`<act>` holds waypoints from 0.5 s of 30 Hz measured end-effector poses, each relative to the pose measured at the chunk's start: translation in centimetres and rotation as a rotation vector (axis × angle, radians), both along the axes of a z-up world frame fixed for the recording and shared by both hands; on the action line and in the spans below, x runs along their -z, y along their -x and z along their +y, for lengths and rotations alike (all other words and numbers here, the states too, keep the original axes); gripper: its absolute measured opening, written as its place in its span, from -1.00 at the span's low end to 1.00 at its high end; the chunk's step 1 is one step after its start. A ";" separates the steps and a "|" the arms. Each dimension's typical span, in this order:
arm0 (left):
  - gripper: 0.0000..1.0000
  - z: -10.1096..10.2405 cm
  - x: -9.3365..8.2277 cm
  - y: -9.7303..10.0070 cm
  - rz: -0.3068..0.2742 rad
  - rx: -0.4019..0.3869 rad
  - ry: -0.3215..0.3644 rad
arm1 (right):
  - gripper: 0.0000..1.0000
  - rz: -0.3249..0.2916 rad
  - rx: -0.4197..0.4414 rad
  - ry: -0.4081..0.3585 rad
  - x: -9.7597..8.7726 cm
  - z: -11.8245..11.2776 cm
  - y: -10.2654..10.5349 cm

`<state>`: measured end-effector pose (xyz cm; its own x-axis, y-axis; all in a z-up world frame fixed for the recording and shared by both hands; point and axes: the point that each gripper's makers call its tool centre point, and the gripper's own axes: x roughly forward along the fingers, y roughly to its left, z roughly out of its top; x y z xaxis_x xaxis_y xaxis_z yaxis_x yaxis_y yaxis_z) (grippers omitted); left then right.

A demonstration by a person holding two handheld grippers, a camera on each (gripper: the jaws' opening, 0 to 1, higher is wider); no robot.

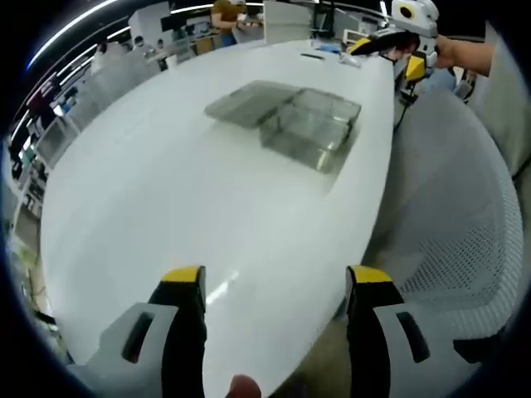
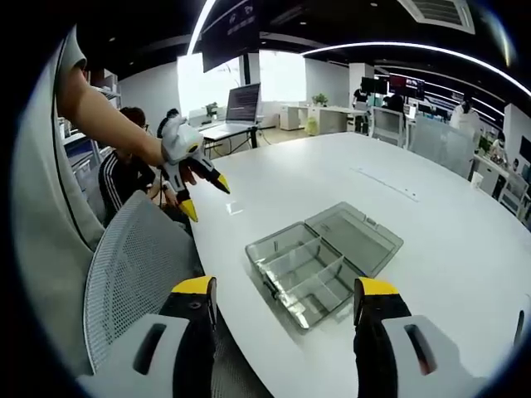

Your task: Insert the divider into the dual guide fixture by aligning both edges with the guide slots and pushing it downward to the bottom, including one-sided entry, uneven engagement, binding, and posture correction.

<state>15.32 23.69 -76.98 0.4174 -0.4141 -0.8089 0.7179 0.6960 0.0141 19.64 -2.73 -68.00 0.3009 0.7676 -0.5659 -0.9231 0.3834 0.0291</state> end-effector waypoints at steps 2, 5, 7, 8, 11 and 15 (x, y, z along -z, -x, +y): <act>0.33 0.2 0.1 -0.1 0.003 -0.003 -0.002 | 0.29 0.001 0.001 0.002 0.1 -0.1 0.0; 0.33 0.4 0.3 -0.2 0.006 -0.007 -0.004 | 0.29 0.004 0.002 0.005 0.2 -0.1 0.0; 0.33 0.6 0.5 -0.3 0.009 -0.008 -0.008 | 0.29 0.007 0.003 0.005 0.3 -0.2 0.1; 0.33 0.7 0.6 -0.3 0.010 -0.007 -0.011 | 0.29 0.007 0.003 0.005 0.3 -0.2 0.1; 0.32 1.0 0.8 -0.5 0.014 -0.003 -0.022 | 0.29 0.011 0.002 0.007 0.4 -0.2 0.1; 0.31 1.1 0.8 -0.7 0.014 0.002 -0.033 | 0.29 0.015 0.001 0.011 0.6 -0.2 0.1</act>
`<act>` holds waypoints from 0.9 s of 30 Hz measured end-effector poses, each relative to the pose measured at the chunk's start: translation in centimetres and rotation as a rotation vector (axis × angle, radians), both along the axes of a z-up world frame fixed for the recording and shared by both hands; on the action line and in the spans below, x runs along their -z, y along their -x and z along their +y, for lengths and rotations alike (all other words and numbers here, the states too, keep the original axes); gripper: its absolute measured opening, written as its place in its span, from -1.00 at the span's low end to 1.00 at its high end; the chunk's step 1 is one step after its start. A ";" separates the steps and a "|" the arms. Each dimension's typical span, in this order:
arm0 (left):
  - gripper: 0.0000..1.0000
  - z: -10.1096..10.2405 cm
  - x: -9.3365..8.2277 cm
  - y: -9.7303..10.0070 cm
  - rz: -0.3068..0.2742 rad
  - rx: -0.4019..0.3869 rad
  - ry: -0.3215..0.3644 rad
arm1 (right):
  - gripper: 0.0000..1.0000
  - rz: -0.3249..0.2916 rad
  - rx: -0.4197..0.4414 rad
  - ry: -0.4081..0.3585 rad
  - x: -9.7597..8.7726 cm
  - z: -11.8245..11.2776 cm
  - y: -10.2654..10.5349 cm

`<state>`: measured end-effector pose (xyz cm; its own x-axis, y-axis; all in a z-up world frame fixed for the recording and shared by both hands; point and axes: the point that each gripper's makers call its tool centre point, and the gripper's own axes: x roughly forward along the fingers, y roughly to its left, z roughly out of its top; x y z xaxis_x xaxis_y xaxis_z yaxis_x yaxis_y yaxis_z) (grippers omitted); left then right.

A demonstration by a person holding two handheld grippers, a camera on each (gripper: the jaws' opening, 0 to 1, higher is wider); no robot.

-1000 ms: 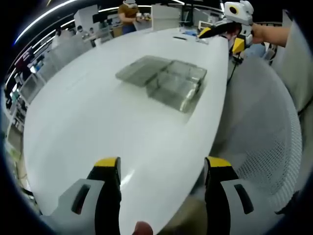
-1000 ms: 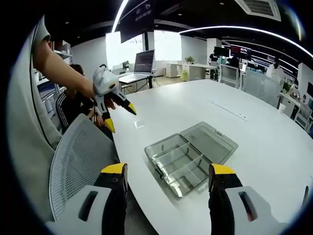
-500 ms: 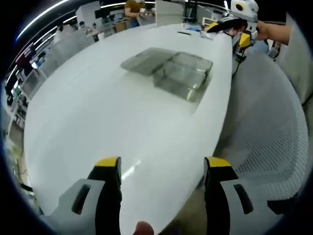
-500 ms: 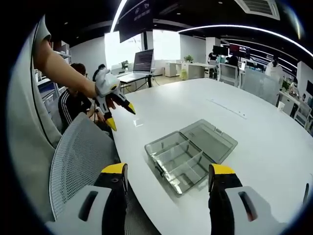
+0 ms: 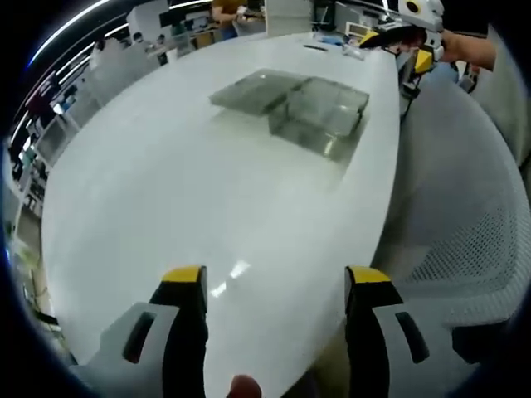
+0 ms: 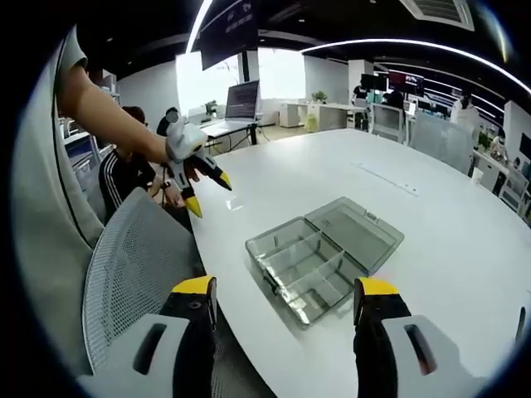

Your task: Insert the divider into the dual guide fixture by aligning both edges with the guide slots and pushing it downward to the bottom, including one-sided entry, uneven engagement, binding, and posture correction.

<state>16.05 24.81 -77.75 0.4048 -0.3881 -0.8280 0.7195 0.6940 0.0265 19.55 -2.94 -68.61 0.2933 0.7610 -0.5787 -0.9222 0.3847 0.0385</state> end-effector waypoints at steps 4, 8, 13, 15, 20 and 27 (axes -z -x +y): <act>0.30 0.2 0.2 -0.2 0.002 0.012 -0.013 | 0.29 0.002 0.001 0.000 0.0 0.0 0.0; 0.29 0.4 0.6 -0.3 0.008 0.024 -0.028 | 0.29 0.004 0.001 0.002 0.1 -0.1 0.1; 0.28 0.6 0.8 -0.6 0.011 0.037 -0.041 | 0.28 0.009 0.001 0.006 0.4 -0.2 0.2; 0.27 0.7 0.9 -0.7 0.010 0.041 -0.046 | 0.28 0.012 0.000 0.008 0.5 -0.2 0.3; 0.27 0.9 1.2 -0.9 0.015 0.055 -0.060 | 0.28 0.015 -0.002 0.010 0.7 -0.3 0.4; 0.25 1.2 1.8 -1.2 0.023 0.074 -0.079 | 0.28 0.015 -0.004 0.014 0.6 -0.3 0.4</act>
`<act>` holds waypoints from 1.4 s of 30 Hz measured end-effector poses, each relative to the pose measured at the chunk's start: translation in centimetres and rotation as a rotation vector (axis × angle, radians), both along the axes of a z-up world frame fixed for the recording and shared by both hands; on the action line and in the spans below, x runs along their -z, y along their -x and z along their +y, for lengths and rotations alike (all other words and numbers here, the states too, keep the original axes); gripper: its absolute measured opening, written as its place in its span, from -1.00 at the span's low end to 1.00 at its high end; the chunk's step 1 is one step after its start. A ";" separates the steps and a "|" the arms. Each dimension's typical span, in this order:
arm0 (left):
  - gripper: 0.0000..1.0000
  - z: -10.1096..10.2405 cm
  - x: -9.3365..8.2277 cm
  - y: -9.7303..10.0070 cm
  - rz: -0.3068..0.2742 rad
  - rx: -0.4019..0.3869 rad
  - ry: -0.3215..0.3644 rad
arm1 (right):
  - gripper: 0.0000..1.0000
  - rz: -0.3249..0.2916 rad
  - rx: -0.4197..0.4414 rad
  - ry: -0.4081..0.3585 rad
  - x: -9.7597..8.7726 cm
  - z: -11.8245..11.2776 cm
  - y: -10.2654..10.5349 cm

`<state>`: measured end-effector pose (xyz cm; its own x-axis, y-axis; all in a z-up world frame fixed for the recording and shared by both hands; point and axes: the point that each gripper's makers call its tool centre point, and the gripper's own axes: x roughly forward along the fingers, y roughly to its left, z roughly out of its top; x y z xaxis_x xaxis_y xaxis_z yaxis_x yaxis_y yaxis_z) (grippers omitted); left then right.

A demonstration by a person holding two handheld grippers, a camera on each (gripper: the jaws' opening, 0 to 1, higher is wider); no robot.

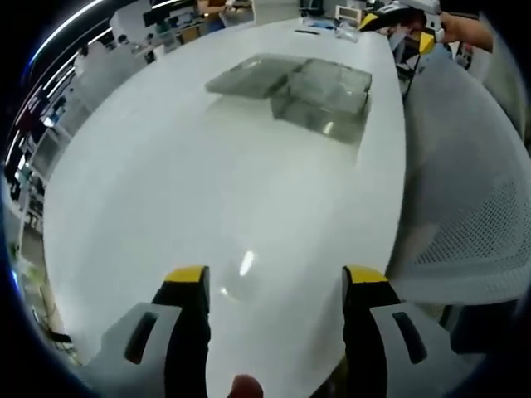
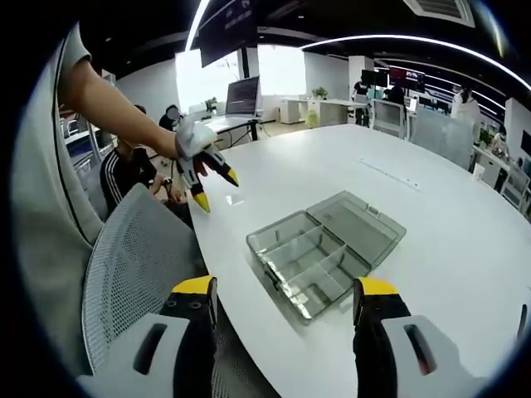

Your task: Insert the divider into the dual guide fixture by aligning both edges with the guide slots and pushing it downward to the bottom, including one-sided entry, uneven engagement, binding, and posture correction.

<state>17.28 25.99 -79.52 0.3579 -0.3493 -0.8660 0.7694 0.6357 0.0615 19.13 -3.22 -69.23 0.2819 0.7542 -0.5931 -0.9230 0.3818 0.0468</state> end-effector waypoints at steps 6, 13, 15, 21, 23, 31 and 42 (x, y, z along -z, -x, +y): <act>0.23 0.6 0.4 -0.7 0.005 0.018 -0.025 | 0.28 0.003 0.002 0.002 0.1 -0.1 0.1; 0.20 0.9 0.6 -1.6 0.008 0.051 -0.049 | 0.28 0.009 0.004 0.009 0.3 -0.3 0.1; 0.20 0.8 0.5 -1.8 0.012 0.055 -0.052 | 0.27 0.009 0.005 0.010 0.3 -0.4 0.0; 0.18 1.0 0.9 -2.2 0.022 0.083 -0.068 | 0.27 0.011 0.004 0.013 0.3 -0.4 -0.2; 0.15 1.1 0.9 -2.2 0.026 0.091 -0.073 | 0.27 0.012 0.004 0.014 0.3 -0.5 -0.2; 0.06 1.2 1.1 -2.4 0.032 0.119 -0.086 | 0.27 0.016 0.002 0.019 0.4 -0.7 -0.3; -0.05 1.4 1.4 -2.7 0.052 0.170 -0.108 | 0.27 0.019 0.004 0.023 0.5 -0.9 -0.2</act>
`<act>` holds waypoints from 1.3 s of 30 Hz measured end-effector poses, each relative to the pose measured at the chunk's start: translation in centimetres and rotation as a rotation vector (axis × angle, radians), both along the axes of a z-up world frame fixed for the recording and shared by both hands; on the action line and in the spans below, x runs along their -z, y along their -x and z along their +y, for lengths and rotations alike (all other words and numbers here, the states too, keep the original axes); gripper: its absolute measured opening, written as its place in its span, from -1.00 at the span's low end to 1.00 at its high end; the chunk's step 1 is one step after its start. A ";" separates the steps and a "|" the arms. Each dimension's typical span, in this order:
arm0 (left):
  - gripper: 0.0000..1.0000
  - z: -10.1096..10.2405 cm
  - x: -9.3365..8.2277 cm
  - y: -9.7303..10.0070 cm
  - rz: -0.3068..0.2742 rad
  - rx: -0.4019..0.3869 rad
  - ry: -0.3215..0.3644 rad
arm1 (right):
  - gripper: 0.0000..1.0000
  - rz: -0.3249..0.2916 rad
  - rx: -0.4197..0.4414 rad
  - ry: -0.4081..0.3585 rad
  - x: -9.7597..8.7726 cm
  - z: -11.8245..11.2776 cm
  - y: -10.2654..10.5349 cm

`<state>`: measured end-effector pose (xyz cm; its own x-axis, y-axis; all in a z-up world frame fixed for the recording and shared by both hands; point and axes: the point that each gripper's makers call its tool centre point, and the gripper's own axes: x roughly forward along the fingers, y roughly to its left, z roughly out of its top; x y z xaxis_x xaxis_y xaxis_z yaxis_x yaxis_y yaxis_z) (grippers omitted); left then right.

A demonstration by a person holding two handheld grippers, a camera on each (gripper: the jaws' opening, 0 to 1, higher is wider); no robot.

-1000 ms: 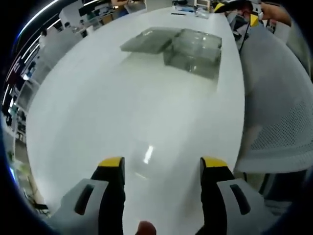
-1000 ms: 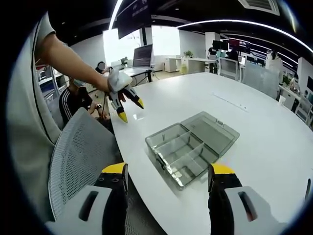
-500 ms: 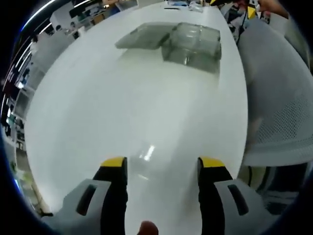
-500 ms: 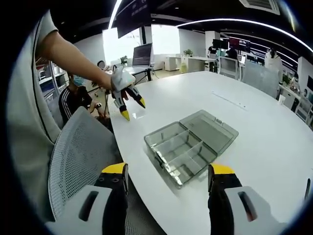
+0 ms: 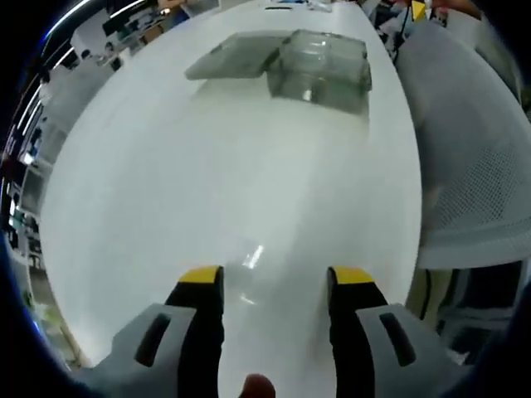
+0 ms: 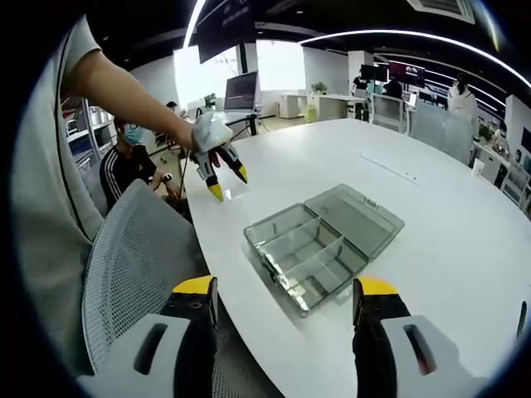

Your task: Insert the divider into the dual guide fixture by aligning both edges with the guide slots and pushing it downward to the bottom, including one-sided entry, uneven engagement, binding, and posture correction.

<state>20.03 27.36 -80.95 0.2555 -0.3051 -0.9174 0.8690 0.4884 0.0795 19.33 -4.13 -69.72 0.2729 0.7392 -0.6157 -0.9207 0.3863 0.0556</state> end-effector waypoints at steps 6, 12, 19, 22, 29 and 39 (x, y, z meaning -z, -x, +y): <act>-0.07 0.0 0.3 0.2 0.032 0.035 -0.015 | 0.26 0.003 0.002 0.003 0.2 -0.1 0.1; -0.07 -0.2 0.4 0.1 0.048 0.056 -0.016 | 0.26 0.006 0.002 0.004 0.2 -0.1 0.2; -0.16 -0.3 0.5 0.3 0.082 0.073 -0.016 | 0.26 0.005 -0.002 0.004 0.2 0.1 0.2; -0.19 -0.2 0.5 0.2 0.089 0.079 -0.022 | 0.26 0.006 -0.002 0.006 0.2 0.1 0.2; -0.23 0.0 0.6 0.2 0.096 0.116 -0.047 | 0.25 0.008 -0.002 0.004 0.3 0.1 0.2; -0.38 0.0 0.6 0.2 0.096 0.100 -0.051 | 0.25 0.007 -0.004 0.003 0.3 0.3 0.2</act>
